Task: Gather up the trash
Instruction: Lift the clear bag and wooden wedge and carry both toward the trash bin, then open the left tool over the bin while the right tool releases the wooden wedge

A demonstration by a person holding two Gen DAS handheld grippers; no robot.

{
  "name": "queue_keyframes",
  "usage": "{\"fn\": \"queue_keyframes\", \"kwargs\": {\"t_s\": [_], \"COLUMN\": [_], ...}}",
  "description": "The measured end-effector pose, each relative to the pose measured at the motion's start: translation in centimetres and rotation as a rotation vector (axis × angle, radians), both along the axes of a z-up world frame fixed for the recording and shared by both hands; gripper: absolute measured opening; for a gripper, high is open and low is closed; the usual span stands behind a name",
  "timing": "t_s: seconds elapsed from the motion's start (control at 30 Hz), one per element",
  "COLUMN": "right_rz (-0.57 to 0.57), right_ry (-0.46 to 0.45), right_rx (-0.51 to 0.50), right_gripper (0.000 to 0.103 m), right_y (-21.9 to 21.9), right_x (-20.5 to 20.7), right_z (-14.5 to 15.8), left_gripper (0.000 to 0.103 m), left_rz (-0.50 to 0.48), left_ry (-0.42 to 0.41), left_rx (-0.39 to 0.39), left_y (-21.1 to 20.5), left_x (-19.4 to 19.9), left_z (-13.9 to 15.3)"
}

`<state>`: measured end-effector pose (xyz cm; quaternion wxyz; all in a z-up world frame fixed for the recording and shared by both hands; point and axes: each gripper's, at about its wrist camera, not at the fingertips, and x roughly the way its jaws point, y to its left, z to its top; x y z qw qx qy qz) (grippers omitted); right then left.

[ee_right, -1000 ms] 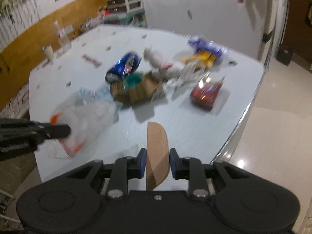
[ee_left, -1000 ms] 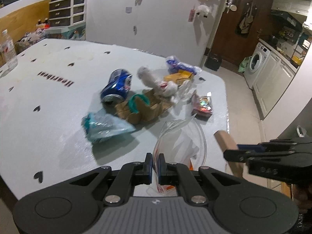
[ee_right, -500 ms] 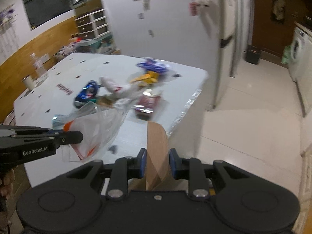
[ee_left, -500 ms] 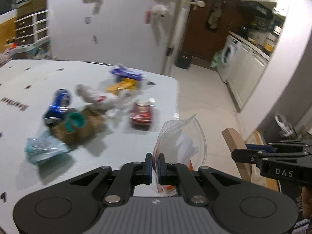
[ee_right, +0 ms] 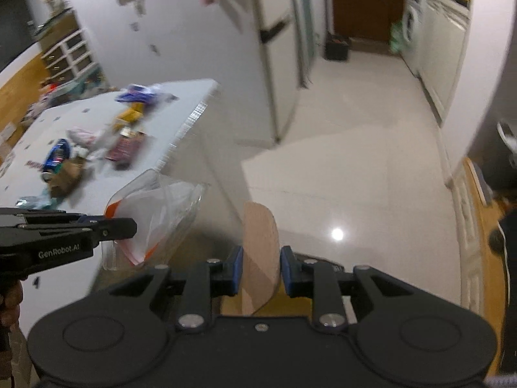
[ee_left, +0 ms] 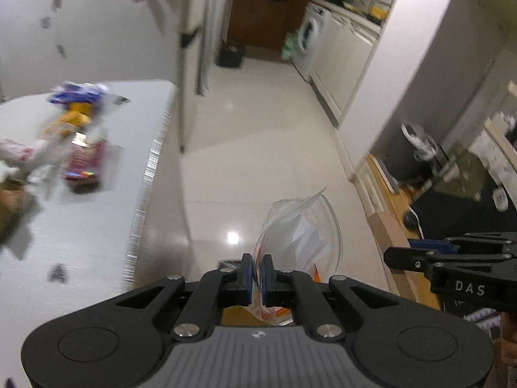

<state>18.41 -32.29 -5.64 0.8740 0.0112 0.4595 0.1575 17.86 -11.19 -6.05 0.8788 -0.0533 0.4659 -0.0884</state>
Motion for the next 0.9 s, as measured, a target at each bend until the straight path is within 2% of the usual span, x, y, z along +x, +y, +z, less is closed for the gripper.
{"fn": "queue_keyframes", "kwargs": {"t_s": [0.17,0.37,0.63,0.9], "right_rz": [-0.069,-0.12,-0.178,-0.226], "right_ry": [0.093,0.224,0.344,0.431], "right_rx": [-0.007,-0.004,0.033,0.056], "right_gripper": [0.026,0.026,0.026,0.026], "right_y": [-3.1,-4.8,-4.6,-3.8], "right_x": [0.3,0.8,2.1,3.5], "right_z": [-3.8,-9.3,-16.2,-22.2], "left_gripper": [0.004,0.004,0.005,0.005], "left_rz": [-0.073,-0.119,-0.091,-0.057], "left_ry": [0.09,0.223,0.391,0.503], "left_rx": [-0.003,-0.009,-0.009,0.02], "left_y": [-3.2,-5.6,-6.0,-5.2], "left_x": [1.6,3.9,6.5,8.5], "left_z": [-3.6,-9.8,-18.5,-26.1]}}
